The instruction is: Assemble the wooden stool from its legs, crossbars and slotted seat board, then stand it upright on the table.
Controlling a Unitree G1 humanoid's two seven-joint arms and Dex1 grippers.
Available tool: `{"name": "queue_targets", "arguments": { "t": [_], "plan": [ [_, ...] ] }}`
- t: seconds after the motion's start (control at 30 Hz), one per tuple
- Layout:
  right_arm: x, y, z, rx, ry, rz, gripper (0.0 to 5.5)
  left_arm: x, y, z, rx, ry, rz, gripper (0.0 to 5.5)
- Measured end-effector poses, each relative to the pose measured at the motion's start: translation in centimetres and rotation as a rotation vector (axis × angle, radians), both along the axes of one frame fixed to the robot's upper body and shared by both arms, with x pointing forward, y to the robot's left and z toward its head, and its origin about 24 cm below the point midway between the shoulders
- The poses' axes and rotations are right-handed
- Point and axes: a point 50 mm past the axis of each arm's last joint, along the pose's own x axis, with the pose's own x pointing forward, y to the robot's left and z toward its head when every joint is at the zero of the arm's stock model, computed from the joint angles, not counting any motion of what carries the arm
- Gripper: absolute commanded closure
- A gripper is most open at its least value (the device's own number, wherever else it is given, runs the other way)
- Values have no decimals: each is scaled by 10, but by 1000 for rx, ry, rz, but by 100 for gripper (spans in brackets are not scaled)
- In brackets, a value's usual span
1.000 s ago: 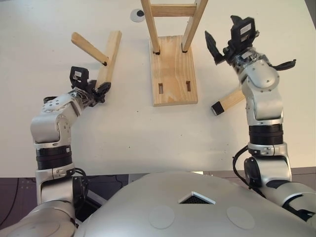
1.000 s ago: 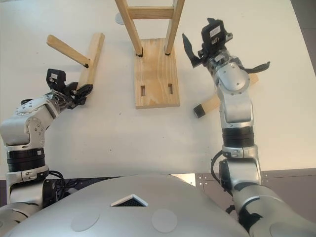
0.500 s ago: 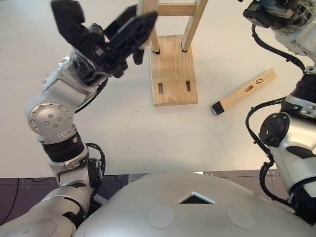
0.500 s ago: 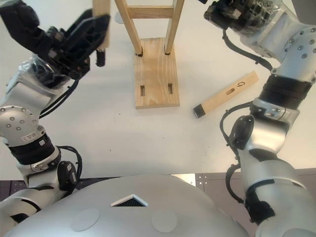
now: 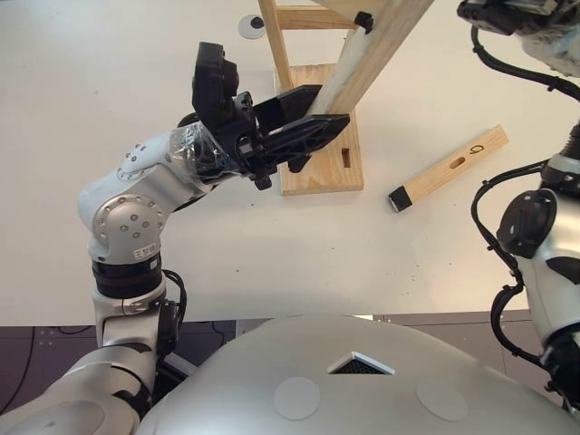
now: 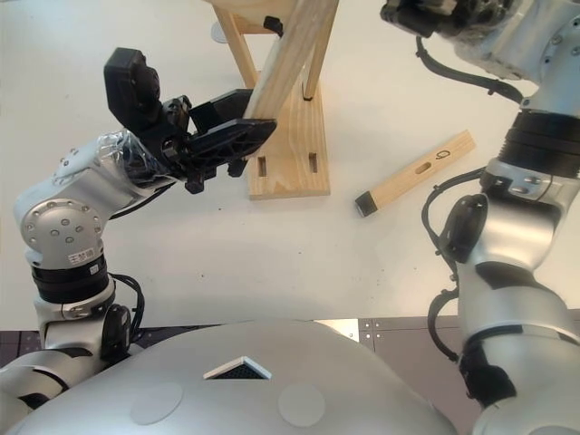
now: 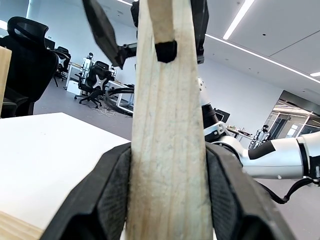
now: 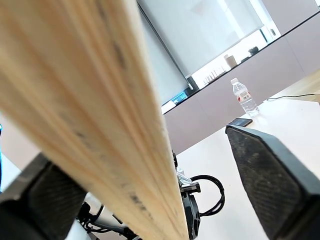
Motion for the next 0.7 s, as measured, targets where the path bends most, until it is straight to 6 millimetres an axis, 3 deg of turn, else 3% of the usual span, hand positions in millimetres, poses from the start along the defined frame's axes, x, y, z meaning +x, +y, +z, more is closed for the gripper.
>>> {"name": "queue_targets", "arguments": {
  "t": [0.3,0.37,0.6,0.7],
  "plan": [
    [2,0,-1,-3,-23,-10,337,3,3,-8,26,7,37,351],
    [4,0,-2,-14,-31,-30,339,6,1,-12,33,7,47,351],
    [7,1,-9,-92,-106,-129,339,21,4,-27,92,53,159,215],
    [7,3,-13,-127,-149,-148,339,26,8,-31,120,64,210,208]
  ]
}}
